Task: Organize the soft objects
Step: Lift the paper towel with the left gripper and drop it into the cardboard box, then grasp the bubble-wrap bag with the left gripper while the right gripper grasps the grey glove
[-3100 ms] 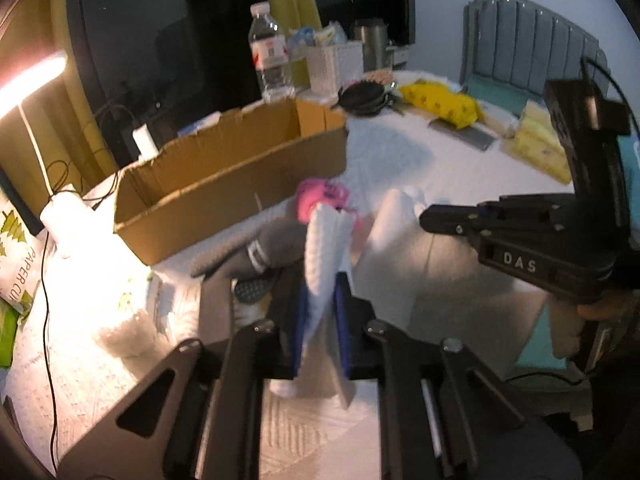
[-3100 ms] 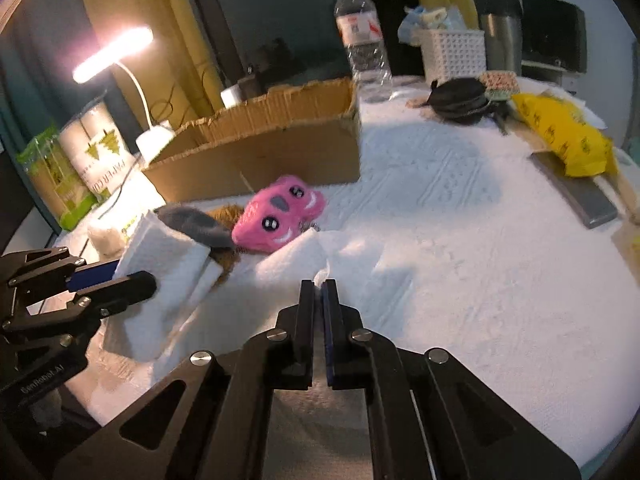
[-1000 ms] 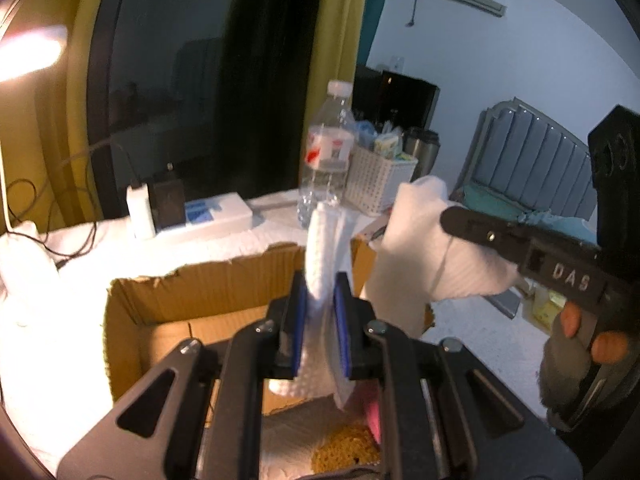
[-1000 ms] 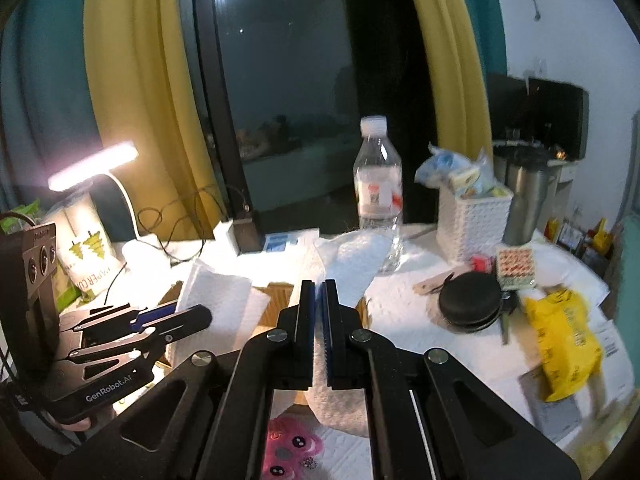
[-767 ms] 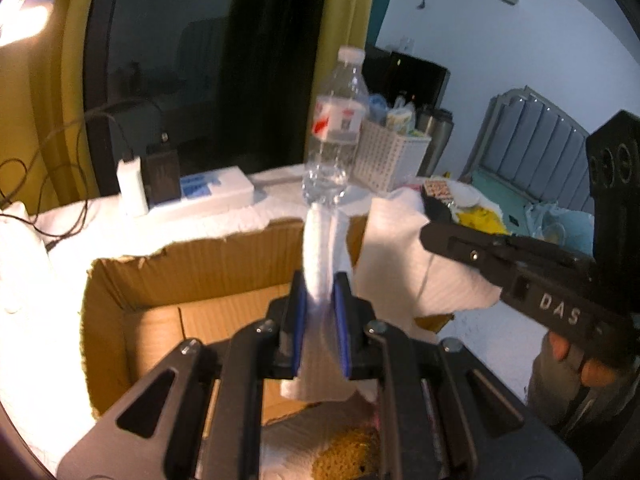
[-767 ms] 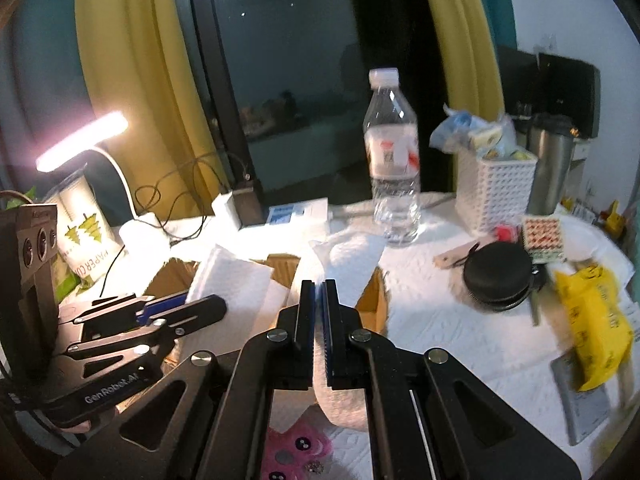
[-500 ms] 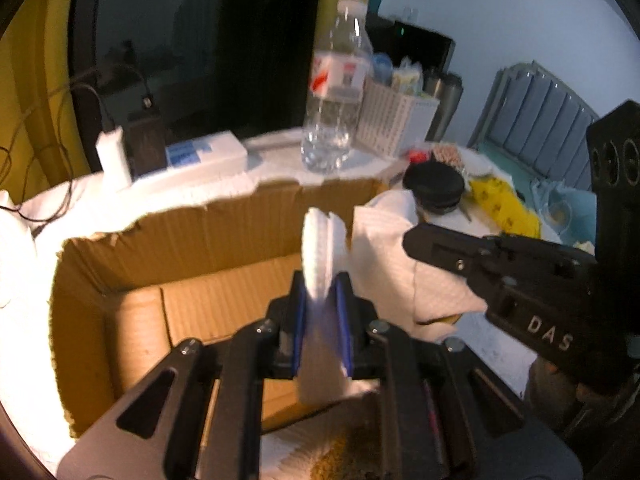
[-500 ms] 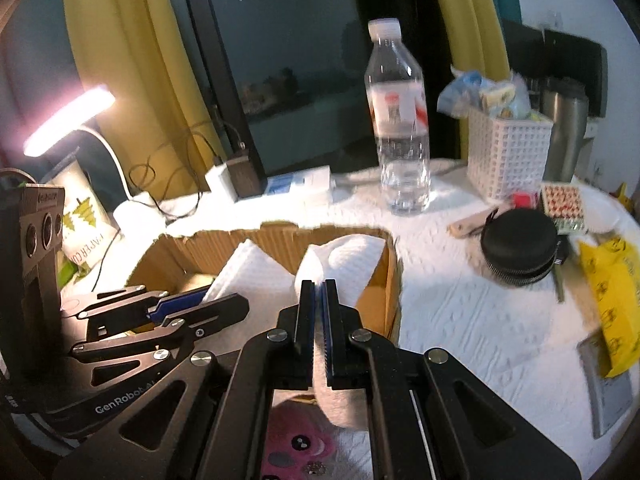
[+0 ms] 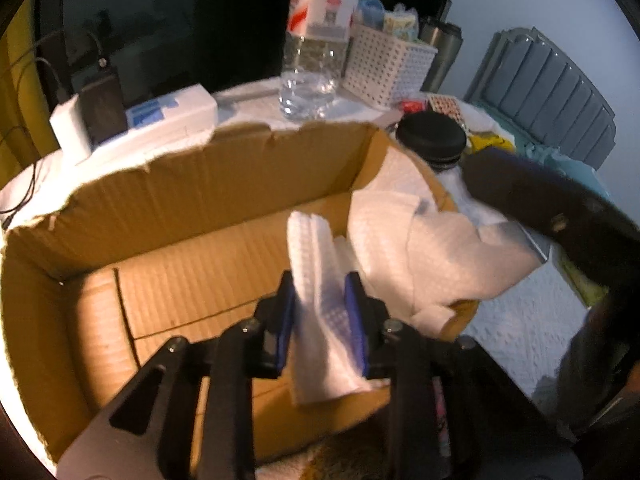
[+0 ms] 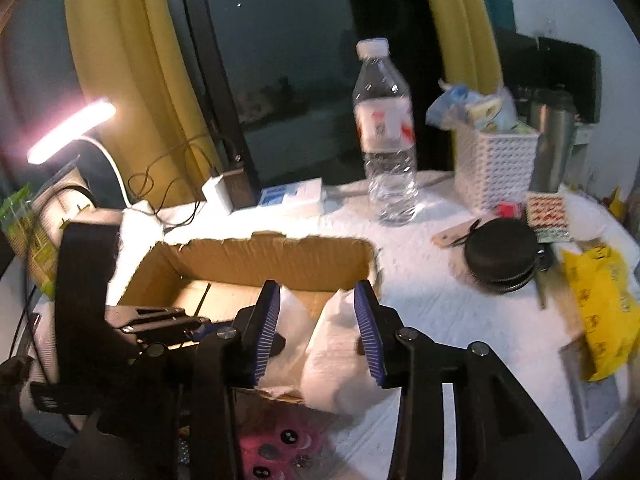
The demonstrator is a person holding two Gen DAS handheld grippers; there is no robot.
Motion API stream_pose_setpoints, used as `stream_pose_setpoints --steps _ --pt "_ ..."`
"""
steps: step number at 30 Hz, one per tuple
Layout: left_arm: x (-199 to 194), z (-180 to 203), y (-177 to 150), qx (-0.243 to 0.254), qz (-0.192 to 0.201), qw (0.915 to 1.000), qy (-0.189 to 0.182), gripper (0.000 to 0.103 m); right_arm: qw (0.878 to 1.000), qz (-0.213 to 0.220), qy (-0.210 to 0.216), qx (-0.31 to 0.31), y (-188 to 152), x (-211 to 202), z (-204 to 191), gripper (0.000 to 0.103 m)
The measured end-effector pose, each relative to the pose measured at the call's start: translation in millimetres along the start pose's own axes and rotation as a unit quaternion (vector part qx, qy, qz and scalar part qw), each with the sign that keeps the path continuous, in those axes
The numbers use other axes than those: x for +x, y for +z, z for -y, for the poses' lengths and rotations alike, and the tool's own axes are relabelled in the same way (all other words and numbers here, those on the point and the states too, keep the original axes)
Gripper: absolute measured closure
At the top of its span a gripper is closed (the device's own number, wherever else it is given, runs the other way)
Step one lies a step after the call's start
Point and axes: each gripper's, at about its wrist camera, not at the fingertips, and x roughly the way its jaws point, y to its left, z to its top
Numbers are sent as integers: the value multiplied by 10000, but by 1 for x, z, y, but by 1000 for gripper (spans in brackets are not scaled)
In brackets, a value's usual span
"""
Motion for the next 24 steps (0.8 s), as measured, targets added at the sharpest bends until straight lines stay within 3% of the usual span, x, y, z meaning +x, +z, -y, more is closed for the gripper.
stream_pose_setpoints --steps 2,3,4,5,6,13,19,24 --pt "-1 -1 2 -65 -1 10000 -28 72 10000 5 -71 65 0 -4 6 62" --pt "-4 -1 2 -99 34 9999 -41 65 9999 -2 -94 92 -1 -6 8 62" --pt "-10 -1 3 -126 103 9998 -103 55 9999 -7 -119 124 -2 -8 9 62" --pt "-15 -1 4 -133 166 9996 -186 31 9998 -4 -138 153 -3 -11 11 62" --pt "-19 0 5 -126 212 9994 -261 16 9998 4 -144 168 -4 -14 11 62" --pt "-49 13 3 71 496 9985 -239 16 9995 129 -242 175 -8 -40 5 62" --pt "-74 20 0 142 789 9954 -518 15 9988 299 -311 210 -13 -65 -1 62" --pt "-92 18 -8 219 895 9951 -353 15 9985 347 -356 227 -15 -75 -4 62"
